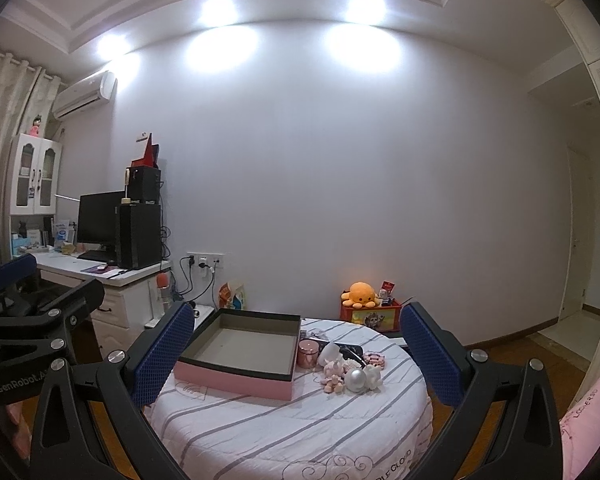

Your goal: Organize rigid objects

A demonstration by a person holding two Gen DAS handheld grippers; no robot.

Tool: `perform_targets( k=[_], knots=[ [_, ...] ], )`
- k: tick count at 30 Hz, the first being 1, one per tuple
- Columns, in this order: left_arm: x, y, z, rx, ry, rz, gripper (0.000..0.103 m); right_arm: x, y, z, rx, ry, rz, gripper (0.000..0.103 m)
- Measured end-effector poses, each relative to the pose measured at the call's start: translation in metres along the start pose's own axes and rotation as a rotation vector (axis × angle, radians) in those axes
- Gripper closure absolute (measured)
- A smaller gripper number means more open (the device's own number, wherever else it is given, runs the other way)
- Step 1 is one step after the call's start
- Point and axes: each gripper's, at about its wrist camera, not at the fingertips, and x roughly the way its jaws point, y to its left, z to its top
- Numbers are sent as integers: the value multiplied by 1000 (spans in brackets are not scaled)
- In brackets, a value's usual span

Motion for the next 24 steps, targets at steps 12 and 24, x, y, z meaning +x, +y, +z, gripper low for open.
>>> perform_targets(
  k=[12,24],
  knots=[
    [33,1,0,-19,20,7,0,35,0,-6,6,30,3,0],
    [36,7,-1,-27,20,34,0,46,5,-7,5,34,25,0]
  ],
)
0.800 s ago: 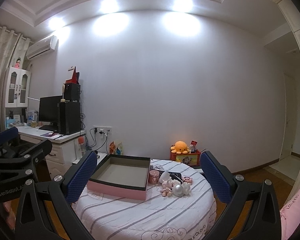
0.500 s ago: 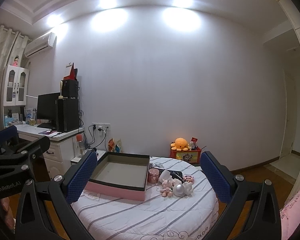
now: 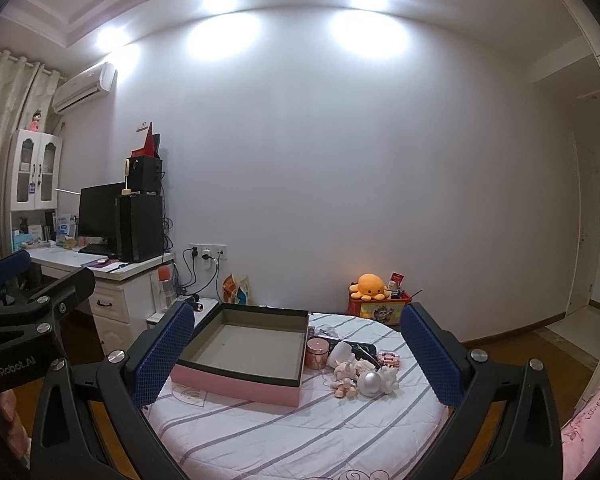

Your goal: Organize rigid objects

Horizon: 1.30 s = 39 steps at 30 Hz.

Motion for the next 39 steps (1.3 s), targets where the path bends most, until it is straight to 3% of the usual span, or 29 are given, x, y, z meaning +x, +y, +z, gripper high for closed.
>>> perform_targets(
  k=[22,34,39],
  knots=[
    [9,2,-6,-2,20,1,0,7,2,-6,-6,15,-11,0],
    [61,-9,-14,7,113,-4,0,49,-15,-18,3,42,-12,0],
    [88,-12,-15,12,159,4,0,82,-29,-23,30,104,-8,0]
  ],
)
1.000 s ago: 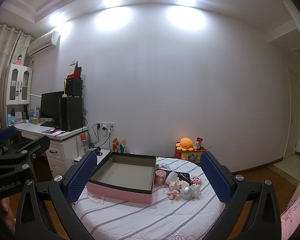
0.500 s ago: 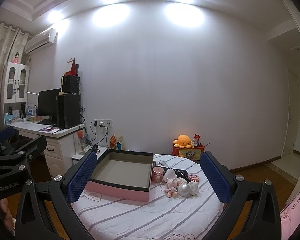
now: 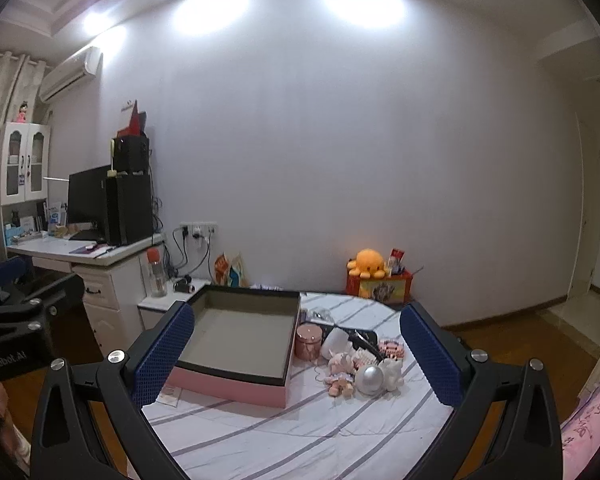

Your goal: Organize rigid objects

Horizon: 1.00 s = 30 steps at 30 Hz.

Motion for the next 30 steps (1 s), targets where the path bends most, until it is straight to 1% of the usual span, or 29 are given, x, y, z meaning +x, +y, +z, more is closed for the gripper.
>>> perform_targets(
  k=[5,9,19,21,24,26,28,30],
  knots=[
    [27,-5,2,14,49,6,0,24,-17,-5,32,46,-22,0],
    [49,-7,2,20,87,-2,0,39,-29,-9,39,83,-39,0],
    [106,-5,-7,43,184,15,0,85,-53,-23,50,174,-80,0],
    [122,2,-13,31,221,39,0,95,-56,-27,51,190,-87,0],
    [150,14,-22,7,288,45,0,113,-58,-34,53,223,-97,0],
    [168,19,-29,4,338,33,0,125,-59,-38,54,250,-102,0],
    [183,22,-34,1,369,22,0,138,-60,-41,50,273,-102,0],
    [204,26,-39,-4,421,1,0,148,-62,-43,50,286,-104,0]
  ],
)
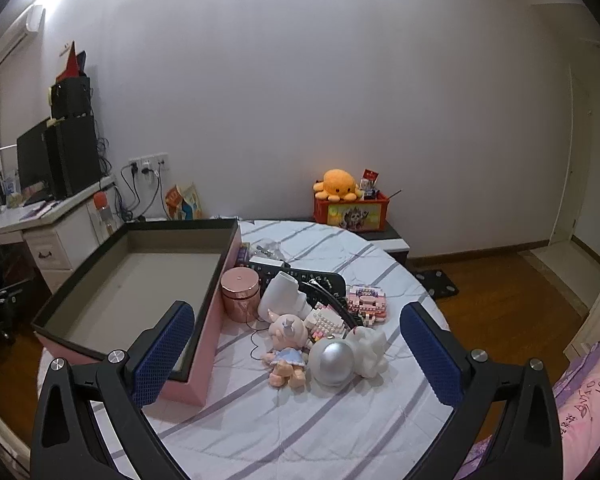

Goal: Organize rigid objects
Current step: 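Clamp the box rim with the left tool while the right tool grasps the astronaut figure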

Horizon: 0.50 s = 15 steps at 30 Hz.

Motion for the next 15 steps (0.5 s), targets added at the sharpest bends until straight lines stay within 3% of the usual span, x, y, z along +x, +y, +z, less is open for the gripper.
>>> perform_targets(
  k=[3,7,9,15],
  knots=[
    [22,4,8,14,44,-10,6,19,-1,2,3,19,-9,0],
    [50,4,15,20,101,-33,30,43,-7,3,19,58,-20,0],
    [69,3,12,21,158,-28,32,54,-11,3,29,79,-25,0],
    [104,4,9,15,259,-56,58,78,-20,3,43,121,-27,0]
  ],
)
